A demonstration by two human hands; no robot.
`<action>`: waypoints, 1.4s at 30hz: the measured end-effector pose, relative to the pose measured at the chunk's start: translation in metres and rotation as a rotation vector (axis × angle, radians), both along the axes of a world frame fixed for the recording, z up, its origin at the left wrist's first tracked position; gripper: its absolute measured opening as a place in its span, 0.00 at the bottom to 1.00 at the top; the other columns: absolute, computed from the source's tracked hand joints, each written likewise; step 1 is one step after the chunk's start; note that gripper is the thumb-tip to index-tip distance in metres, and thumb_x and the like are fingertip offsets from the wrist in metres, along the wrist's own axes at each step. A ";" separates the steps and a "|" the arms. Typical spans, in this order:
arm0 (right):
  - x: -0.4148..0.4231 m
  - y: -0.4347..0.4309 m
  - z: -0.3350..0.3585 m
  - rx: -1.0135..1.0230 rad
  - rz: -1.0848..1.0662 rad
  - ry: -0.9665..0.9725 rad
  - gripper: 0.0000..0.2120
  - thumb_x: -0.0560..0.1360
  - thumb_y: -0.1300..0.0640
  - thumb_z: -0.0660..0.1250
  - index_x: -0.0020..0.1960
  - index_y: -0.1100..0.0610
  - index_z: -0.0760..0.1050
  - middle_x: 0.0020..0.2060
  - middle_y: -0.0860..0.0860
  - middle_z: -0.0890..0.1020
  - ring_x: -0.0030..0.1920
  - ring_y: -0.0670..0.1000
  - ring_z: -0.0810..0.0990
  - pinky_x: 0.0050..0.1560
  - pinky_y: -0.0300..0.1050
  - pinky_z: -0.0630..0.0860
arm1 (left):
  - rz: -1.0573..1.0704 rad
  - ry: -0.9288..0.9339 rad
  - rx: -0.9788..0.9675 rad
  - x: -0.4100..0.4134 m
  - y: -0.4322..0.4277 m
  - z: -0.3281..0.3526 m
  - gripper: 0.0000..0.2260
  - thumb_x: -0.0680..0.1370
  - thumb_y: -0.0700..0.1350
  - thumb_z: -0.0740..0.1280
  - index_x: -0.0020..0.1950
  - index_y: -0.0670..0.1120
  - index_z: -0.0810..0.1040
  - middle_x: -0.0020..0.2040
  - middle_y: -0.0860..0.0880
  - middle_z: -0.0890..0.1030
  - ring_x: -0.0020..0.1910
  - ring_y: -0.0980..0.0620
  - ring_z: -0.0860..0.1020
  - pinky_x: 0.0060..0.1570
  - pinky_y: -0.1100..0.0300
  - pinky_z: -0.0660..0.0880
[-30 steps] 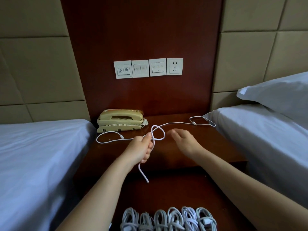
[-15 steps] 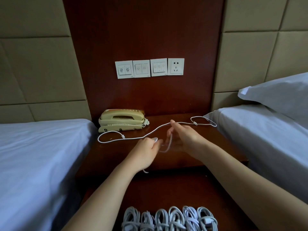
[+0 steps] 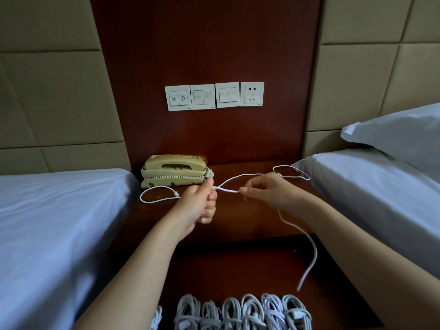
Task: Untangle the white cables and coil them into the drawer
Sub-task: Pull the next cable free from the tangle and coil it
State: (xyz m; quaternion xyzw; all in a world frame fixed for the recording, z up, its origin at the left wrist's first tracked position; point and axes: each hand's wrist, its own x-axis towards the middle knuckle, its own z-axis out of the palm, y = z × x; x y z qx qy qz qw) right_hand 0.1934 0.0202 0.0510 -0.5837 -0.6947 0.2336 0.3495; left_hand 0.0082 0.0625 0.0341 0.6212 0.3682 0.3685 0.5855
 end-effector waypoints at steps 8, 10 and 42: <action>-0.016 0.004 -0.010 0.090 0.083 -0.175 0.09 0.78 0.55 0.64 0.43 0.54 0.81 0.28 0.44 0.75 0.29 0.40 0.71 0.35 0.35 0.67 | -0.047 0.024 -0.028 0.001 -0.005 -0.001 0.21 0.83 0.53 0.50 0.32 0.46 0.60 0.22 0.54 0.58 0.18 0.58 0.57 0.19 0.67 0.55; -0.017 0.006 -0.008 0.162 0.064 -0.147 0.11 0.77 0.55 0.64 0.37 0.52 0.78 0.26 0.45 0.72 0.27 0.41 0.68 0.32 0.36 0.64 | -0.065 0.007 -0.039 0.001 -0.006 0.000 0.21 0.83 0.53 0.50 0.32 0.46 0.60 0.22 0.54 0.58 0.18 0.58 0.56 0.19 0.67 0.55; -0.065 -0.019 -0.004 0.145 0.152 -0.507 0.11 0.78 0.52 0.60 0.42 0.53 0.78 0.37 0.50 0.79 0.41 0.53 0.77 0.43 0.48 0.72 | 0.241 -0.297 -0.036 0.003 0.005 0.001 0.18 0.84 0.47 0.50 0.38 0.42 0.67 0.22 0.50 0.70 0.19 0.57 0.69 0.20 0.69 0.66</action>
